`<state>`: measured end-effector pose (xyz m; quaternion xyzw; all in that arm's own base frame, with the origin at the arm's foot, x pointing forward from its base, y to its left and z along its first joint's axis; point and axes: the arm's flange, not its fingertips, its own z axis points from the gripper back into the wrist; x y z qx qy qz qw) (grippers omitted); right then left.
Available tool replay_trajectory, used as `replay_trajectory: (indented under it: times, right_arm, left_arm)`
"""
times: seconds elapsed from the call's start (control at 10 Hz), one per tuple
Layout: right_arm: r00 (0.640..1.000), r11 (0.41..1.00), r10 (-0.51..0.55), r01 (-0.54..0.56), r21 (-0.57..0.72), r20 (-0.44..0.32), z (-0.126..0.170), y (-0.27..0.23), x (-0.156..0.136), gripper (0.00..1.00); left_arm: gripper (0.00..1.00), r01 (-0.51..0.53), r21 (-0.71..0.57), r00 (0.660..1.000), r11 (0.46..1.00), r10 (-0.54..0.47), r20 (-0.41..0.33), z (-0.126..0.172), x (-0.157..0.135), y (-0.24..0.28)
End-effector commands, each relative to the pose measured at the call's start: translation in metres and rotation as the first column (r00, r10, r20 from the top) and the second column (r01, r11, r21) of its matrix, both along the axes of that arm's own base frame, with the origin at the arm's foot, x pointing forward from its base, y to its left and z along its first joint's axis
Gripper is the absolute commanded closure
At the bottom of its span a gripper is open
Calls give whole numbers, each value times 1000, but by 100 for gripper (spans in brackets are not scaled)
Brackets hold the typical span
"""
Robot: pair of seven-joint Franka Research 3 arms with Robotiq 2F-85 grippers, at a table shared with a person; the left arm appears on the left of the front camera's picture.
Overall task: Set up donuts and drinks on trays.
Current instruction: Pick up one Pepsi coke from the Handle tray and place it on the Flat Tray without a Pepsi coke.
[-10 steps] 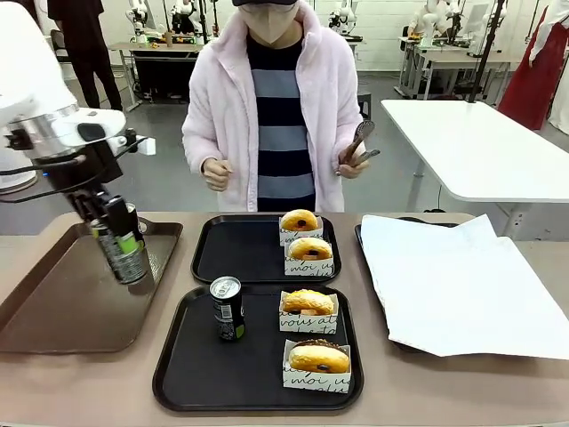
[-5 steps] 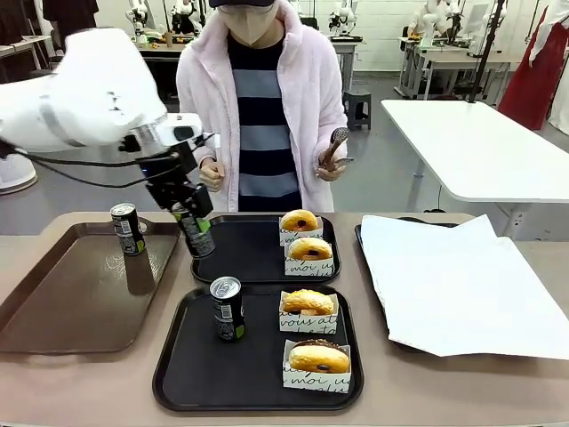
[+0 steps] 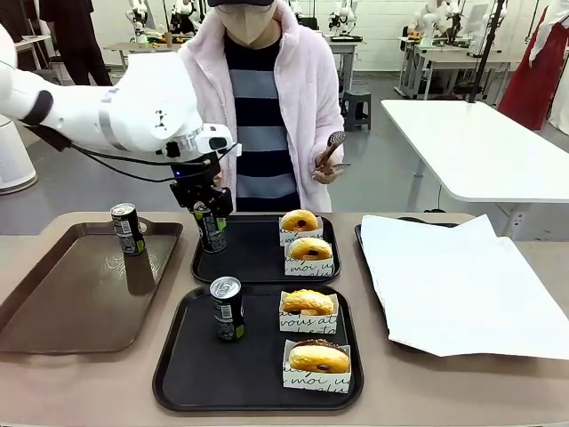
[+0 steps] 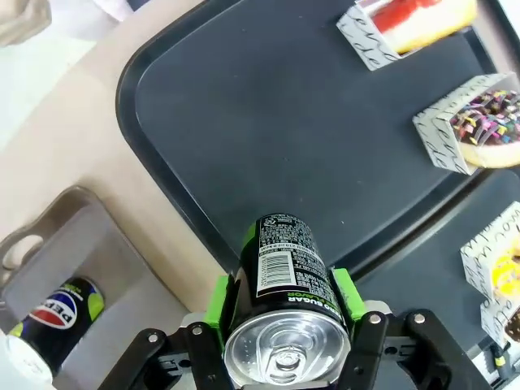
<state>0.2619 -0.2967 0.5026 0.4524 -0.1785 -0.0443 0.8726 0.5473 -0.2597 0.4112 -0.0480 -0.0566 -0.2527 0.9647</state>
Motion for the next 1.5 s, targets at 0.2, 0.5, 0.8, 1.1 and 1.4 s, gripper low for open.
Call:
replay_trajectory:
  times: [0.2,0.5,0.8,1.1,1.4]
  right_arm:
    - [999,1000,-1,1,20,32,1,0,3,0]
    - [999,1000,-1,1,20,32,1,0,3,0]
    - [999,1000,-1,1,20,32,1,0,3,0]
    - [999,1000,-1,1,20,32,1,0,3,0]
    - [999,1000,-1,1,20,32,1,0,3,0]
  left_arm:
    - [41,-9,29,1000,1000,9,14,-15,25,-24]
    - [41,3,49,1000,999,-4,9,-29,32,-27]
    - [0,10,43,1000,999,-11,11,-25,27,-30]
    - [0,24,40,1000,999,-25,5,-15,15,-33]
    - [0,11,65,1000,998,-10,-3,-3,4,-43]
